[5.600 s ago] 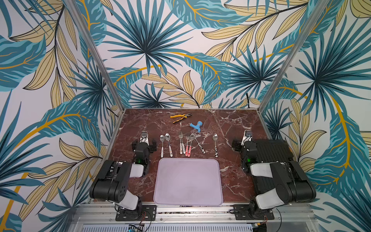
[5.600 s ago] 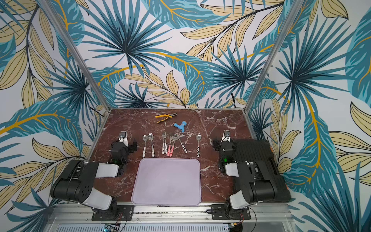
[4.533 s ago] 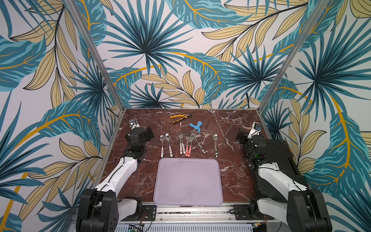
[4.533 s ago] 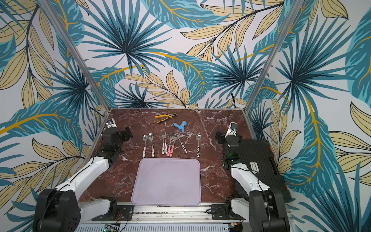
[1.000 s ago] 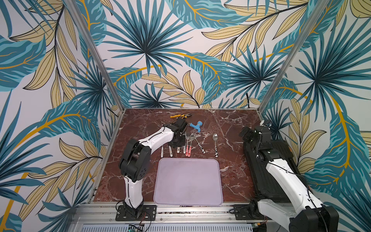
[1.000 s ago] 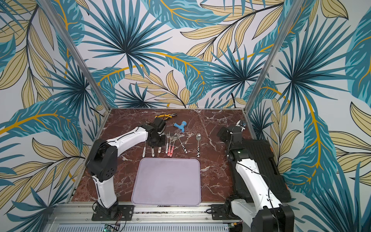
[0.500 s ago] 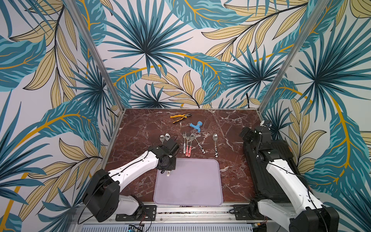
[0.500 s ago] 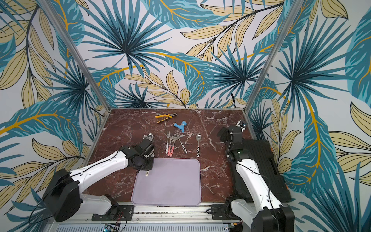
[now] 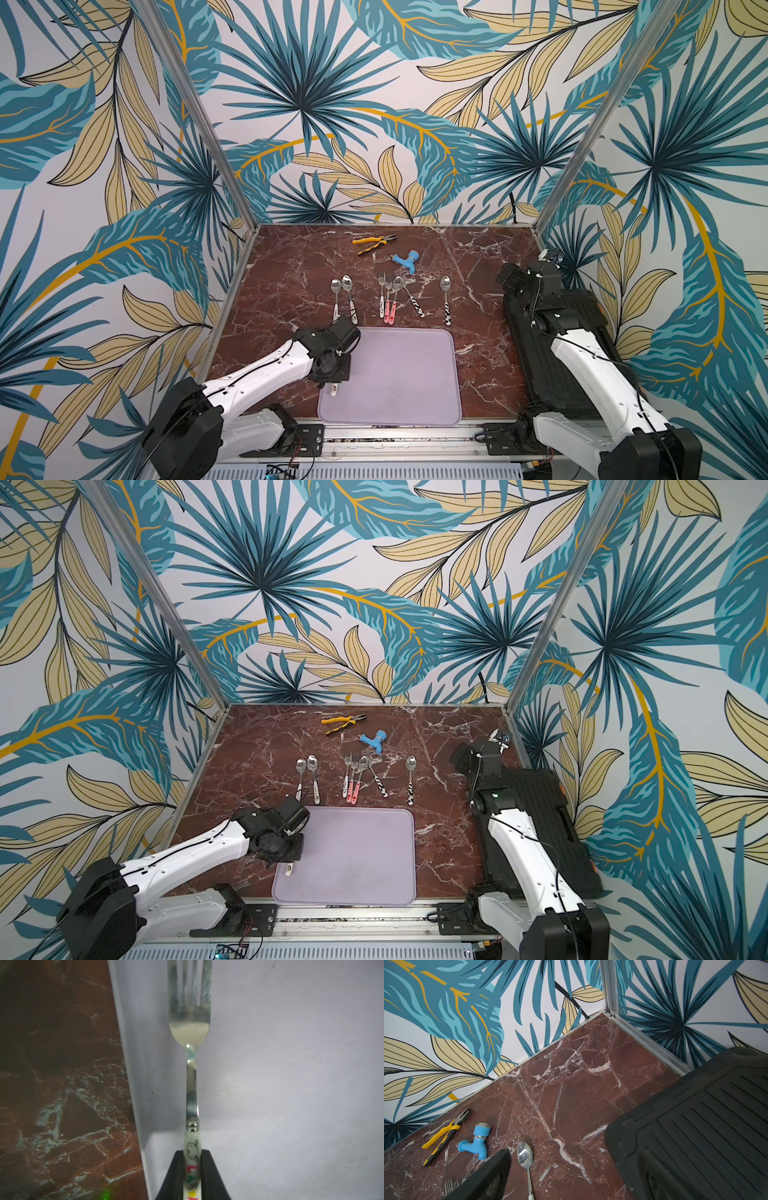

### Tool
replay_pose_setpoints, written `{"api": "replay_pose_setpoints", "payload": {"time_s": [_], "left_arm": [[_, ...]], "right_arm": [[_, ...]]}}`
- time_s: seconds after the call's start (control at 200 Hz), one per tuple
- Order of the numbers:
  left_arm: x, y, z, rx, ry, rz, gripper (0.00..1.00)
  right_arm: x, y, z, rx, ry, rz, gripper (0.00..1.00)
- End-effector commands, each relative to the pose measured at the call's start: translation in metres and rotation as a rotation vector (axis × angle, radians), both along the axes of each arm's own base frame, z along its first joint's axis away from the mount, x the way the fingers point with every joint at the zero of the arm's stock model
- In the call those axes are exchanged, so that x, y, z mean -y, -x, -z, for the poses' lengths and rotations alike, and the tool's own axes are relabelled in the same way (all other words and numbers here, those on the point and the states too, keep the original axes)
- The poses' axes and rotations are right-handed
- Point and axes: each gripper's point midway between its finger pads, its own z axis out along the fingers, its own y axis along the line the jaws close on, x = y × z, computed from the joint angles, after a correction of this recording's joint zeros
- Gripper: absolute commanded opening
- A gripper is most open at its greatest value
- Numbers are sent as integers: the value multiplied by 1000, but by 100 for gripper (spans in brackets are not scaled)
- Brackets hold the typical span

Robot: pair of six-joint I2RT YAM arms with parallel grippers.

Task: Set the spoon and fork side by side
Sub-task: Place the fork on the tray.

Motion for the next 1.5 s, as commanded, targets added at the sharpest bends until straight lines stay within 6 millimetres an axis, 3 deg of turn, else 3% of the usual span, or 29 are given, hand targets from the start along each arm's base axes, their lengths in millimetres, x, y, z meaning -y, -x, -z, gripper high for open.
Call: {"api": "replay_pose_setpoints", "payload": {"time_s": [0.0, 0.255, 0.456, 0.741, 0.831, 1.142, 1.312, 1.497], "left_arm": [[-8, 4, 8, -1, -40, -29, 0], [-8, 7, 18, -21, -37, -38, 0], [-11, 7, 20, -22, -51, -50, 24], [-11, 0, 6, 7, -67, -53, 39], [-4, -11, -12, 52, -40, -48, 45], [36, -61, -68, 171, 45, -24, 47], [63, -100, -78, 211, 68, 0, 47], [75, -139, -70, 205, 57, -10, 47]], "right_arm": [[2, 6, 4, -13, 6, 11, 100], [2, 5, 5, -15, 4, 10, 99], [2, 6, 4, -12, 5, 11, 99], [3, 6, 4, -12, 4, 14, 99], [2, 6, 3, -11, 5, 13, 100], [2, 5, 3, -9, 0, 12, 100], [2, 6, 4, -12, 2, 13, 100], [2, 6, 3, -10, 1, 12, 100]]}}
